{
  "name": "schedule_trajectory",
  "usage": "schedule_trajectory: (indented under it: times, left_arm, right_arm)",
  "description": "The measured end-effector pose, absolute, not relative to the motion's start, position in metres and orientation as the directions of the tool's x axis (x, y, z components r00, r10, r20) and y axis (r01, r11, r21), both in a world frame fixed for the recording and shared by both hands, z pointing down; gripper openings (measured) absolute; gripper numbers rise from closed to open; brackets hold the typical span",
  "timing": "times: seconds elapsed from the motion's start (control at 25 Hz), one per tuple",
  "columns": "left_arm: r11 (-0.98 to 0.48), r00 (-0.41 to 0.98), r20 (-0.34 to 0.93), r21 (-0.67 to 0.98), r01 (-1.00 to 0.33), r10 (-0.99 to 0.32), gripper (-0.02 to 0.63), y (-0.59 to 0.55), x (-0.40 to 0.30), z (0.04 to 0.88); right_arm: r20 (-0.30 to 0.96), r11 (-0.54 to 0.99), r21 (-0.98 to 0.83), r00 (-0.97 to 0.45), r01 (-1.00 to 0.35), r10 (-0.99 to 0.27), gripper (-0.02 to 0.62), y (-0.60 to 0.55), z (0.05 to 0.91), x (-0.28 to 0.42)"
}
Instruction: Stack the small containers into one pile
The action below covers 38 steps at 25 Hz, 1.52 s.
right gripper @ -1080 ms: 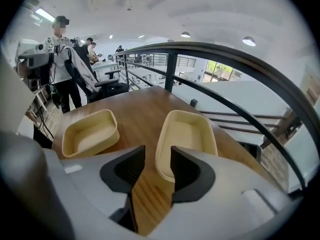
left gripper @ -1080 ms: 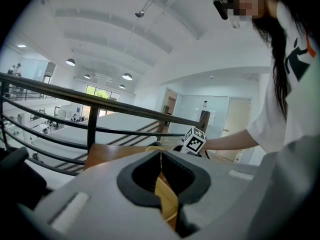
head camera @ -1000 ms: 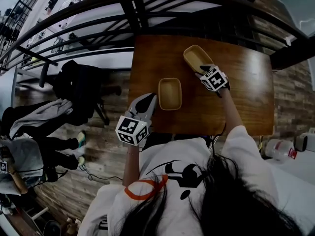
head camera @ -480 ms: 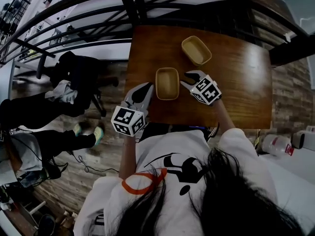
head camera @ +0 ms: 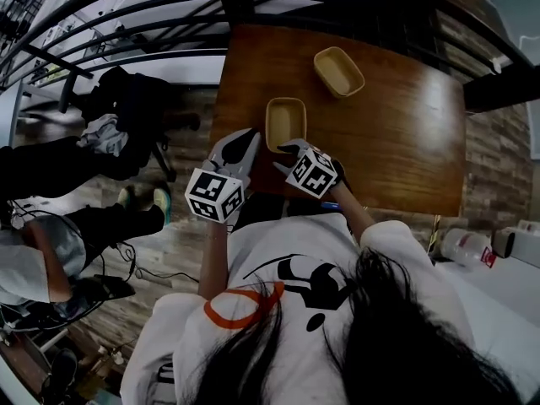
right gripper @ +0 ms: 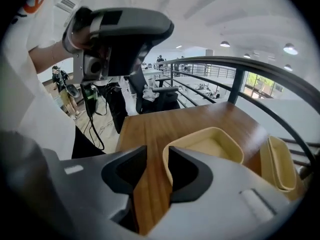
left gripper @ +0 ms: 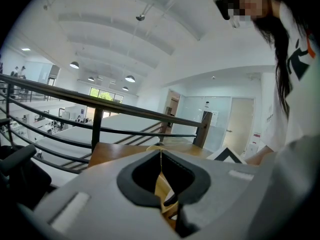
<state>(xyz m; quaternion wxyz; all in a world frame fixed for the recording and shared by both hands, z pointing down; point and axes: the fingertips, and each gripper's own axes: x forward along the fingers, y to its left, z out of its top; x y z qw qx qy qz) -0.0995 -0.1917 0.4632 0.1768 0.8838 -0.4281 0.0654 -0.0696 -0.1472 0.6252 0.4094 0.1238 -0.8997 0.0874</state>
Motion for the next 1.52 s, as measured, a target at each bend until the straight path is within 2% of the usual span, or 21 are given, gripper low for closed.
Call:
schedule_trajectory:
  times: [0.32, 0.36, 0.44, 0.6, 0.96, 1.52]
  left_arm:
    - [-0.527, 0.581, 0.269, 0.251, -0.812, -0.768, 0.000, -0.173, -0.110, 0.464]
    - [-0.522, 0.577, 0.268, 0.251, -0.815, -0.772, 0.000, -0.171, -0.112, 0.465]
    - [-0.515, 0.569, 0.265, 0.250, -0.820, -0.778, 0.000, -0.169, -0.115, 0.465]
    - [-0.510, 0.565, 0.264, 0.249, -0.823, -0.782, 0.000, -0.168, -0.116, 0.465]
    - [-0.519, 0.576, 0.276, 0.256, -0.815, -0.769, 0.000, -0.177, -0.110, 0.466]
    - [-0.593, 0.649, 0.277, 0.265, -0.760, -0.708, 0.000, -0.192, -0.049, 0.466]
  right_arm:
    - [0.850, 0.967, 0.036, -0.502, -0.252, -0.163, 0.138, -0.144, 0.666, -0.067]
    - [0.855, 0.967, 0.043, -0.492, -0.252, -0.167, 0.129, -0.145, 0.669, -0.066]
    - [0.858, 0.965, 0.052, -0.482, -0.256, -0.174, 0.067, -0.147, 0.671, -0.065]
    - [0.853, 0.969, 0.056, -0.493, -0.240, -0.171, 0.046, -0.150, 0.667, -0.065]
    - [0.795, 0.985, 0.055, -0.589, -0.166, -0.144, 0.041, -0.153, 0.624, -0.052]
    - [0.737, 0.967, 0.212, -0.626, -0.141, -0.253, 0.041, -0.204, 0.526, 0.035]
